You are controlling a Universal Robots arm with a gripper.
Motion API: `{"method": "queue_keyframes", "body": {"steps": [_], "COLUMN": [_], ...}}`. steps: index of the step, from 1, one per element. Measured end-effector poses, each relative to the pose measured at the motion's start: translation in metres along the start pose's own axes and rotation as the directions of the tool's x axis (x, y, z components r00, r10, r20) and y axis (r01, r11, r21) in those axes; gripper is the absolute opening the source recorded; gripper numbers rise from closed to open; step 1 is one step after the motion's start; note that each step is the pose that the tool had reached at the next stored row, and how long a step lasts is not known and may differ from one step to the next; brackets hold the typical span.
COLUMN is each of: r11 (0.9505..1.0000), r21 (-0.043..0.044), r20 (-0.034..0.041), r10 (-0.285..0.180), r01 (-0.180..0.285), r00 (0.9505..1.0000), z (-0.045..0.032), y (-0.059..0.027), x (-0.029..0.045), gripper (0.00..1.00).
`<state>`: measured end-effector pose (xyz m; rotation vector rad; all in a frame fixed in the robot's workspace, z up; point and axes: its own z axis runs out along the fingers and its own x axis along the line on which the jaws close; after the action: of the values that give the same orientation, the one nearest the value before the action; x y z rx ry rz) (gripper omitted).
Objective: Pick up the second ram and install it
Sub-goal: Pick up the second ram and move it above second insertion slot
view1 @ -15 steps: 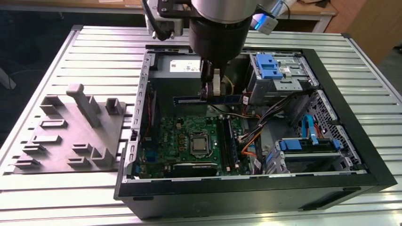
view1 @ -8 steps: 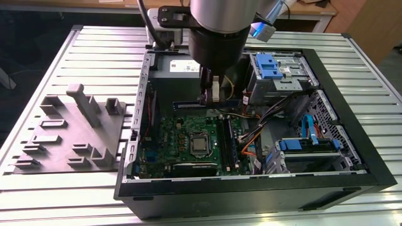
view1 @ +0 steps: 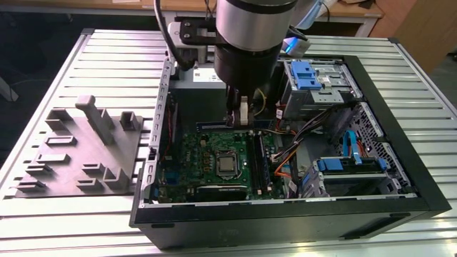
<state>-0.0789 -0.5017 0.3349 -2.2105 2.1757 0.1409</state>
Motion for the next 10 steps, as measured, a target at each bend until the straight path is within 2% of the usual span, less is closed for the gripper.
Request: {"method": "queue_keyframes", "body": {"steps": [6,10], "r11": [0.9999,0.9999], "r21": [-0.0104,-0.0112], "r20": [-0.0005,-0.0006], "r10": [0.001,0.001], "r01": [-0.001,-0.001], "r00": [1.0000,1.0000], "z": [0.0088,0.0106], "y": [0.0000,-0.0002], "x": [0.0012,0.0014], "gripper": [0.11,0.11]}}
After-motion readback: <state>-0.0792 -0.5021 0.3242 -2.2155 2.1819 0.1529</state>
